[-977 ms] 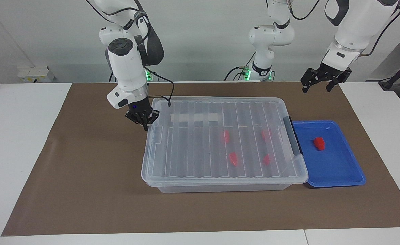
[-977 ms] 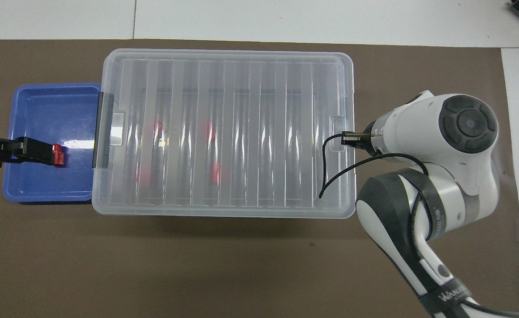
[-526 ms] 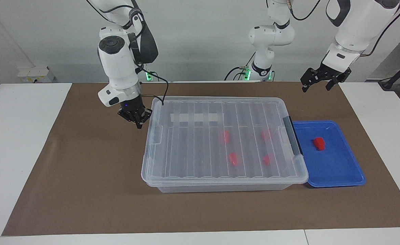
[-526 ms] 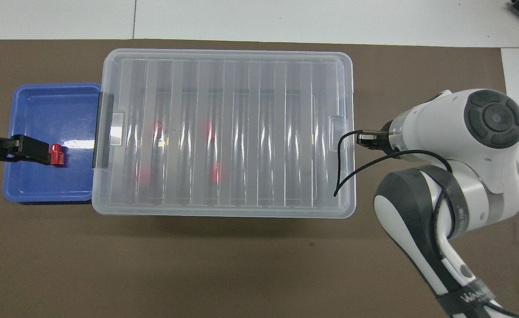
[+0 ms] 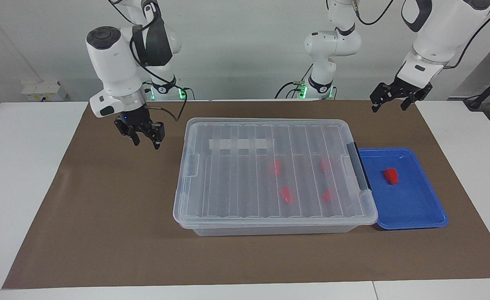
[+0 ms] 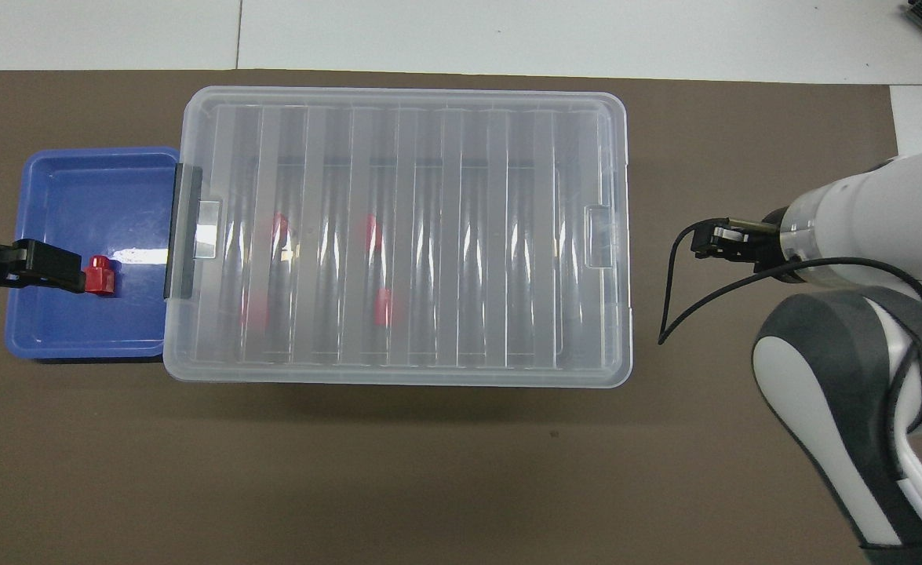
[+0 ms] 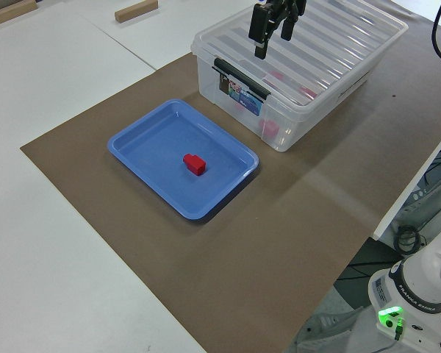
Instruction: Place red block in blue tray from box
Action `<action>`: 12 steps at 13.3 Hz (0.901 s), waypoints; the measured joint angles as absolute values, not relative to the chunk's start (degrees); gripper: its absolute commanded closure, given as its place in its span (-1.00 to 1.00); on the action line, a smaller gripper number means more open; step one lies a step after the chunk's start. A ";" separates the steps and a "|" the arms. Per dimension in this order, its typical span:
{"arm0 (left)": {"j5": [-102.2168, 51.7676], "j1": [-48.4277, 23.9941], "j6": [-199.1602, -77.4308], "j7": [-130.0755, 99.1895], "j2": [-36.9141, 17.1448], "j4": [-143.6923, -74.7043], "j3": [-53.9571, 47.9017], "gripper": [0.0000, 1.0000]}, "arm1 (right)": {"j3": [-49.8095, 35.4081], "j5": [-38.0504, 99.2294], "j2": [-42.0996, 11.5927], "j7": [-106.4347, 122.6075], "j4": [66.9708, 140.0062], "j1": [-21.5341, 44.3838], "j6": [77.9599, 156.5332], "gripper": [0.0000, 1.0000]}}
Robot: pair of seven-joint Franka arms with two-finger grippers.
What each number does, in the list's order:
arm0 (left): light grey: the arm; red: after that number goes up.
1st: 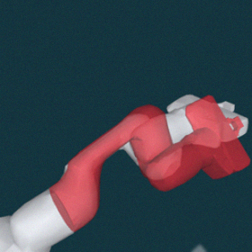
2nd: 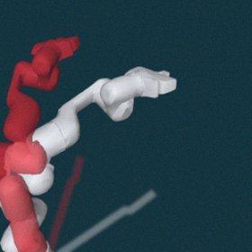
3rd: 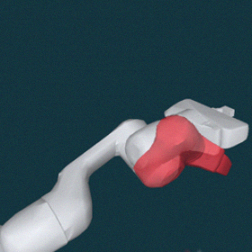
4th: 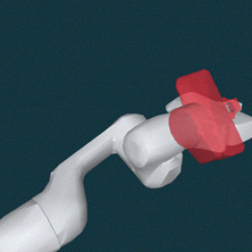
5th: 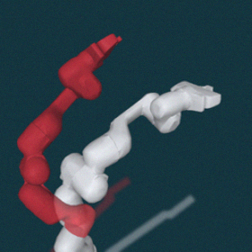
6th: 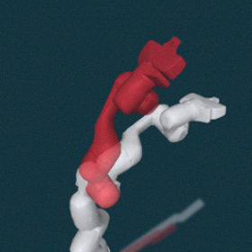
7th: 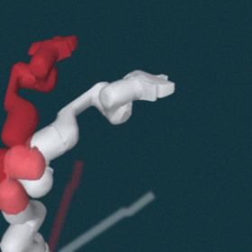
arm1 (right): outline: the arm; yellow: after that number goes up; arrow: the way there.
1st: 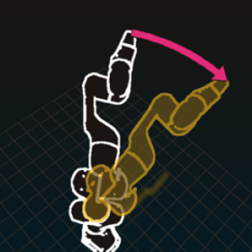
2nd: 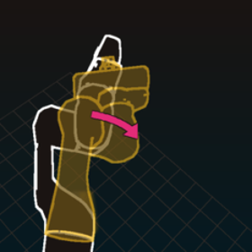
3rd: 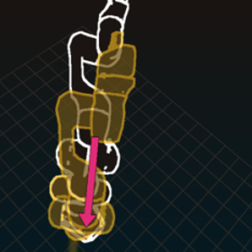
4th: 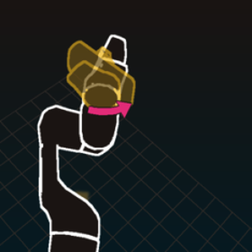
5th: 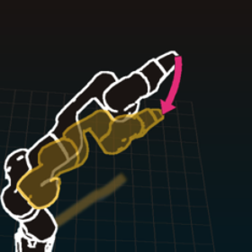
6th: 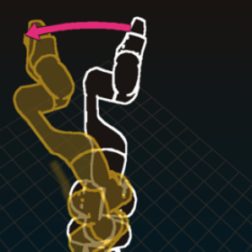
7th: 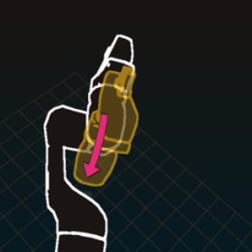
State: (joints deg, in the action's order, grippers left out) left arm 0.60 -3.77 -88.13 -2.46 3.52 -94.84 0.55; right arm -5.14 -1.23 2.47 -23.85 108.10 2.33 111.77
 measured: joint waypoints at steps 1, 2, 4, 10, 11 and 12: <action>0.60 -3.81 -88.13 -2.46 3.52 -94.84 0.55 -1.00 | -5.13 -1.27 3.11 -23.62 107.36 1.97 110.83 -1.00; 0.60 -3.84 -88.13 -2.46 3.52 -94.83 0.55 -1.00 | -5.09 -1.28 3.49 -23.04 106.06 1.56 108.98 -1.00; 0.60 -3.88 -88.13 -2.46 3.54 -94.83 0.55 -1.00 | -5.05 -1.28 3.47 -21.31 102.34 0.02 104.74 -1.00; 0.61 -0.47 -88.15 -2.46 3.58 -94.82 -2.85 -1.00 | -4.93 -1.32 0.13 -18.18 92.42 -1.12 96.00 -1.00; 0.61 -0.37 -88.15 -2.46 3.58 -94.82 -2.91 -1.00 | -4.88 -1.33 -0.18 -17.27 91.99 -1.15 95.47 -1.00; 0.61 -0.33 -88.15 -2.46 3.58 -94.82 -2.92 -1.00 | -4.81 -1.33 -0.30 -16.65 91.94 -1.29 95.15 -1.00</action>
